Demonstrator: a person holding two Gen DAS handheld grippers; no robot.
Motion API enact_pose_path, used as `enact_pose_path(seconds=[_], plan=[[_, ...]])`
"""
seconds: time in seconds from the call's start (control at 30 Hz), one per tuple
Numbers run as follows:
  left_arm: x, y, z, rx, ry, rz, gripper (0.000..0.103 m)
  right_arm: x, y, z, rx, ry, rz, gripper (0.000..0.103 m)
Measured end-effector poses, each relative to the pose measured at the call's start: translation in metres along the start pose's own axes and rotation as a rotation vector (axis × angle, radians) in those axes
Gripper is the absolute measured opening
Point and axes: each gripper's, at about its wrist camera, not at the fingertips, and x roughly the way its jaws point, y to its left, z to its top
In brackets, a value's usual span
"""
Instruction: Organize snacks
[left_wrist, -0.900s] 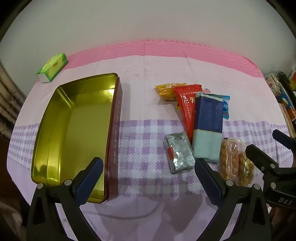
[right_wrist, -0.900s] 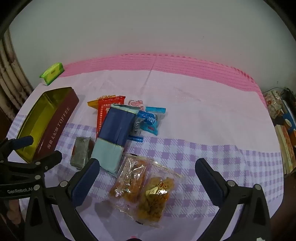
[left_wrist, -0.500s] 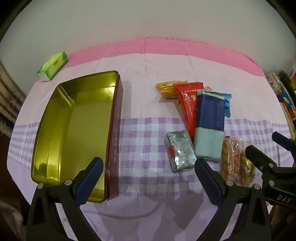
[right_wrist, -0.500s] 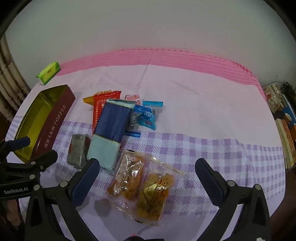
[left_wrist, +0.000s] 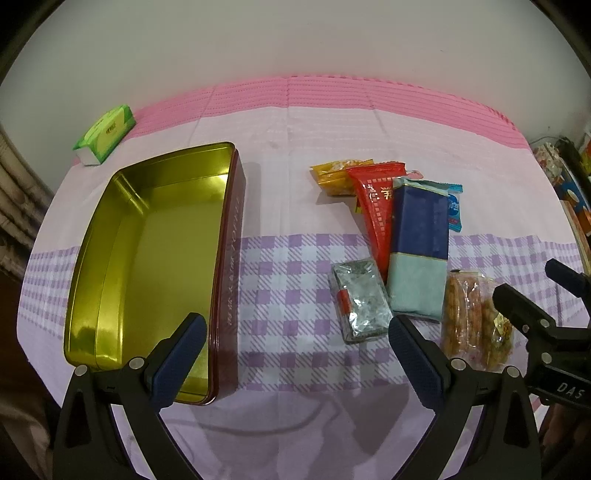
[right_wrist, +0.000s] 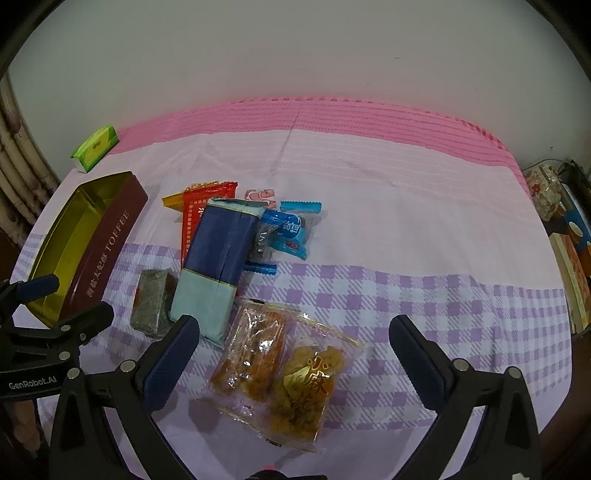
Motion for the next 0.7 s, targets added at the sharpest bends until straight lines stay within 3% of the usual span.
enact_pose_path(seconds=[0.5,0.7], plan=[[-0.0001,0.0011,-0.0034,0.001,0.003,-0.002,0.099,-0.0011,-0.0043,-0.0012,0.011,-0.018,-0.05,0.102],[-0.0009,0.0017,-0.0039,0.002,0.005,-0.002,0.099,-0.0007,-0.0063,-0.0005,0.025,-0.009,-0.03,0.102]])
